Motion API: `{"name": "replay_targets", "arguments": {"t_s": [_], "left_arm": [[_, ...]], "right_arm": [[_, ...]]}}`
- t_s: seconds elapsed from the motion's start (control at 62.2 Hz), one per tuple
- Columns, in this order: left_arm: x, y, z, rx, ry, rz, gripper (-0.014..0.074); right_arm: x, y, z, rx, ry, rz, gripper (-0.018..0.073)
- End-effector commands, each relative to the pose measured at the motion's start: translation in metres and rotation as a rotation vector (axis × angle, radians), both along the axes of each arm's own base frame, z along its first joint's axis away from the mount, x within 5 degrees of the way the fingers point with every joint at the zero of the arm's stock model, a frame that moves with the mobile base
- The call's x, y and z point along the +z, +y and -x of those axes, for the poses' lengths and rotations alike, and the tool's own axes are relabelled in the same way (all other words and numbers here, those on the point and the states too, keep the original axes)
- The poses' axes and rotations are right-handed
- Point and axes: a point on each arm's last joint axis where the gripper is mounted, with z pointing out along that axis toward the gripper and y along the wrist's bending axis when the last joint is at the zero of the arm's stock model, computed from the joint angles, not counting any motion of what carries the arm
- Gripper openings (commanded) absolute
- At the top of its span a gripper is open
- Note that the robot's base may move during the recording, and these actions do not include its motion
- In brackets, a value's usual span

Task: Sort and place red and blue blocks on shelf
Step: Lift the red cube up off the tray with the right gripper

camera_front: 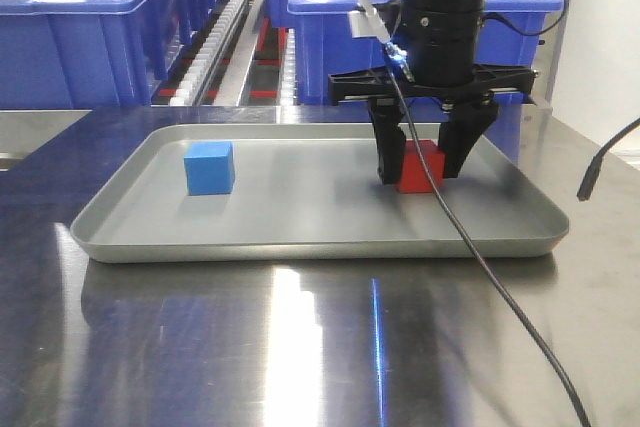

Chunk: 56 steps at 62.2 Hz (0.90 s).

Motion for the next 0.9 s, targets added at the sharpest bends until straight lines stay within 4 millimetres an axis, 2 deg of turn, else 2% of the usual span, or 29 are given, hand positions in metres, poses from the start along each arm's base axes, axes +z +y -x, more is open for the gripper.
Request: {"name": "replay_targets", "arguments": {"t_s": [0.0, 0.032, 0.096, 0.257, 0.434, 0.53, 0.643, 0.884], "left_arm": [[-0.006, 0.001, 0.0, 0.007, -0.057, 0.018, 0.0125], [-0.006, 0.001, 0.0, 0.007, -0.057, 0.018, 0.0125], [-0.006, 0.001, 0.0, 0.007, -0.057, 0.018, 0.0125], [-0.006, 0.001, 0.0, 0.007, -0.057, 0.018, 0.0125], [-0.006, 0.001, 0.0, 0.007, -0.057, 0.018, 0.0125], [-0.006, 0.001, 0.0, 0.007, -0.057, 0.018, 0.0125], [-0.006, 0.001, 0.0, 0.007, -0.057, 0.018, 0.0125], [-0.006, 0.001, 0.0, 0.007, -0.057, 0.018, 0.0125]], "right_arm": [[0.044, -0.004, 0.004, -0.003, -0.112, -0.056, 0.0071], [0.049, -0.005, 0.005, -0.003, -0.125, -0.062, 0.0031], [0.059, -0.007, 0.006, 0.005, -0.161, -0.072, 0.0056], [0.094, -0.02, 0.009, 0.082, -0.314, -0.083, 0.0051], [0.126, -0.048, 0.015, 0.132, -0.512, -0.089, 0.0051], [0.129, -0.067, 0.023, 0.145, -0.602, -0.073, 0.0051], [0.133, -0.098, 0.043, 0.097, -0.715, -0.068, 0.0051], [0.131, -0.153, 0.099, -0.033, -0.956, -0.093, 0.0051]]}}
